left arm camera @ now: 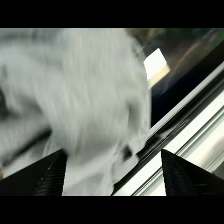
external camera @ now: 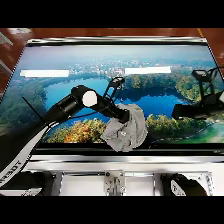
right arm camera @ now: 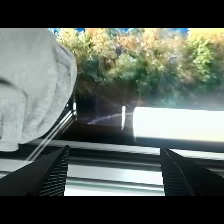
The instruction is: Fold the shirts.
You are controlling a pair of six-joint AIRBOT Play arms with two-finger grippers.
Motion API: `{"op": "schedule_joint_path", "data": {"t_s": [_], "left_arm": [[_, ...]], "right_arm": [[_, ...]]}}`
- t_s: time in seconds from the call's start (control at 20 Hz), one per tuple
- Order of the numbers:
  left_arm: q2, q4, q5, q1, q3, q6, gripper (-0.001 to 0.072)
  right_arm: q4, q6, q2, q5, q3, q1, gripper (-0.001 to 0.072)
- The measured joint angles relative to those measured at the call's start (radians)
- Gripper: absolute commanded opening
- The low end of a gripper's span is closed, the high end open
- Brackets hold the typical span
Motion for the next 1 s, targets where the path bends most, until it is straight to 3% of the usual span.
{"op": "schedule_joint_path", "data": {"t_s": [0.25,0.4,0.7,1.0], "left_arm": [[0.057,0.065,-0.304,0.164,-0.043,-0.011,0.0701],[0.167,0.074,-0.327,0.221,-0.210,-0.003,0.0706],[0.269,-0.057,-0.040,0.253,-0.586,-0.037,0.0706],[0.172,-0.250,0.240,0.251,-0.674,0.005,0.0706]], "right_arm": [[0.066,-0.035,-0.116,-0.100,-0.110,-0.042,0.0695],[0.193,-0.088,-0.219,-0.098,-0.127,-0.104,0.0695],[0.419,-0.161,-0.389,-0.057,-0.137,-0.160,0.0695],[0.472,-0.151,-0.455,-0.055,-0.137,-0.163,0.0695]]}}
